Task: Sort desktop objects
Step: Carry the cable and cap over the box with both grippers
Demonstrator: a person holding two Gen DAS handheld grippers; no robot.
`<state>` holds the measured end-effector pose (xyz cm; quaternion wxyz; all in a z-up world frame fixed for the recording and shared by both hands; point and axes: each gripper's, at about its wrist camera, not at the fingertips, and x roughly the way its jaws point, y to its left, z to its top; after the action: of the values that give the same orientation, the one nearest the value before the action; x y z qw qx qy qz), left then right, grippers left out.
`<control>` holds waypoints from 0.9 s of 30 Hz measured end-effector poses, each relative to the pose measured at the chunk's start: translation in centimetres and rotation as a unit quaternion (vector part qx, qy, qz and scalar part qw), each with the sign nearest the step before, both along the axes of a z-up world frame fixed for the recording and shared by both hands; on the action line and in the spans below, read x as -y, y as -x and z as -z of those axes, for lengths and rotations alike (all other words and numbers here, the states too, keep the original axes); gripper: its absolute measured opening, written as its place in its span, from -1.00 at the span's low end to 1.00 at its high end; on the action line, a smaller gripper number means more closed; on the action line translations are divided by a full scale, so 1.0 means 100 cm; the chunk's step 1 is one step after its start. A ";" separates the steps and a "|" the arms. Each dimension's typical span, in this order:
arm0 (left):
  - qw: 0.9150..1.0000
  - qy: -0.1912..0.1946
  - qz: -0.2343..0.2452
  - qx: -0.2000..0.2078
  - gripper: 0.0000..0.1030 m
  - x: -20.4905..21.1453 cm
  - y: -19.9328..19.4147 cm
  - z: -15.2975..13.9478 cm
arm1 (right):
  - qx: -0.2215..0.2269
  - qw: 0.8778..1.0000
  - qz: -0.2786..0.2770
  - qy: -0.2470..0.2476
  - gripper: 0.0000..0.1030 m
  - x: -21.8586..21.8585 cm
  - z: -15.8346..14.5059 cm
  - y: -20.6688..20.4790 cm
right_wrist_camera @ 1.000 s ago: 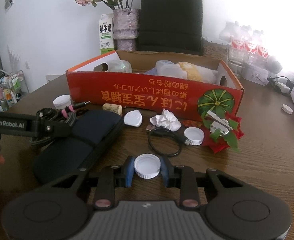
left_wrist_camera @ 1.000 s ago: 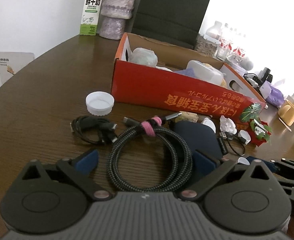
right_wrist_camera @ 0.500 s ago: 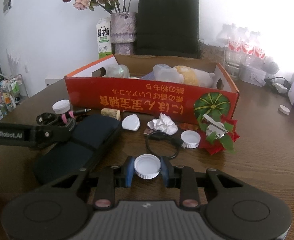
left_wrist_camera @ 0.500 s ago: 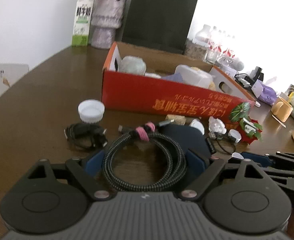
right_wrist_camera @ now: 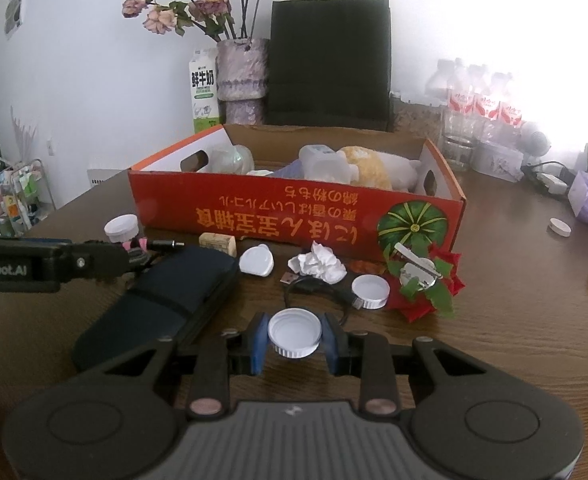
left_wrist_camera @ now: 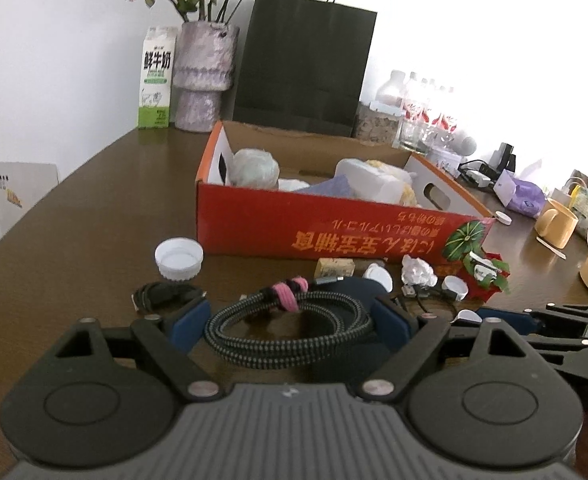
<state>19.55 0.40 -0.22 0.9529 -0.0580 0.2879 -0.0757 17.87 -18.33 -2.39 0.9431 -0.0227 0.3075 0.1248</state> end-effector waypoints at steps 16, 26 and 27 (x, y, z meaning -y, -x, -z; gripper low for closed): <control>0.999 -0.007 0.010 0.036 0.69 0.007 0.010 -0.018 | 0.016 1.000 0.001 -0.005 -0.46 0.005 -0.009 0.006; 0.995 0.002 0.025 0.092 0.69 0.018 -0.001 -0.058 | 0.071 0.997 0.006 -0.005 -0.46 0.015 -0.048 -0.013; 0.995 0.004 0.026 0.097 0.69 0.020 -0.006 -0.062 | 0.076 0.997 0.006 -0.005 -0.46 0.016 -0.052 -0.018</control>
<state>20.16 -1.58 5.99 0.9738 -0.0469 0.1954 -0.1065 19.65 -19.94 2.82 0.9645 -0.0257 0.2345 0.1184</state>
